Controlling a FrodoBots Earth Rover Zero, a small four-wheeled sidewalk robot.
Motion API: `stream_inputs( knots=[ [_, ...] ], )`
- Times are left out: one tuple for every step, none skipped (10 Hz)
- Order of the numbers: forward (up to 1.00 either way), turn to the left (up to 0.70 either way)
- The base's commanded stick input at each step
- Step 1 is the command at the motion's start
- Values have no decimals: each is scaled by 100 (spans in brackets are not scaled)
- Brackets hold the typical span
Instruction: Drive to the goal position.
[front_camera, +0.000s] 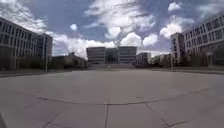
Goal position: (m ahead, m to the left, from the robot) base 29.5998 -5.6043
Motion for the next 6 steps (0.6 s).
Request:
stream_inputs(
  knots=[
    [100,2],
    [100,2],
    [100,2],
    [100,2],
    [100,2],
    [100,2]
  ],
)
